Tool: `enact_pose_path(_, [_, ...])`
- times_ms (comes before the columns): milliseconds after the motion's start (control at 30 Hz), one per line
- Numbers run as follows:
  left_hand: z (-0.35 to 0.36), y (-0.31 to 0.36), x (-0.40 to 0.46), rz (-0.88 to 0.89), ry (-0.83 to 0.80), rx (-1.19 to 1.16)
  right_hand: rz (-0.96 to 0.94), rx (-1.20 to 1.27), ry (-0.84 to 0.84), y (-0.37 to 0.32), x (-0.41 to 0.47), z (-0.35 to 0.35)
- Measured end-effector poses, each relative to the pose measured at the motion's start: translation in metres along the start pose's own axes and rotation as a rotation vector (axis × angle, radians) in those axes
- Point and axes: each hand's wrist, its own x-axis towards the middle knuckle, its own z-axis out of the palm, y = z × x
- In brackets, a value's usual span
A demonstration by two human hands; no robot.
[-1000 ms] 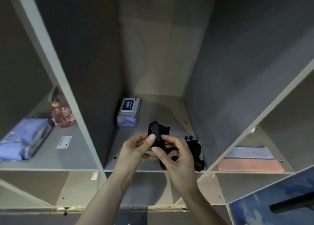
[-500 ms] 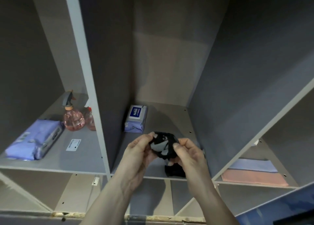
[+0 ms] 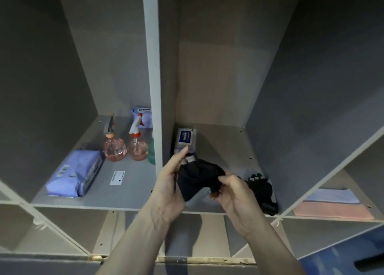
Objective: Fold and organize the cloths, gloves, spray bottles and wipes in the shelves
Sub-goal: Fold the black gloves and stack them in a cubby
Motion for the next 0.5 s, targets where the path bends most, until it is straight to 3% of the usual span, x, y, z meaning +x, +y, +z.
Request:
enact_pose_path(100, [-0.002,0.013,-0.007,0.064,-0.01,0.27,-0.058,-0.014,0.038,-0.007,-0.001,0.01])
enact_pose_path(267, [-0.007,0.023,-0.011,0.398,-0.008,0.69,-0.16,-0.217,-0.01,-0.009,-0.005,0.012])
enact_pose_path(333, [-0.004,0.025,-0.009,0.433,0.028,0.687,-0.174,-0.244,-0.07,-0.008,-0.009,0.014])
enact_pose_path(500, [0.001,0.021,0.005,0.332,0.11,0.525,-0.215,-0.275,-0.066,-0.017,-0.013,0.007])
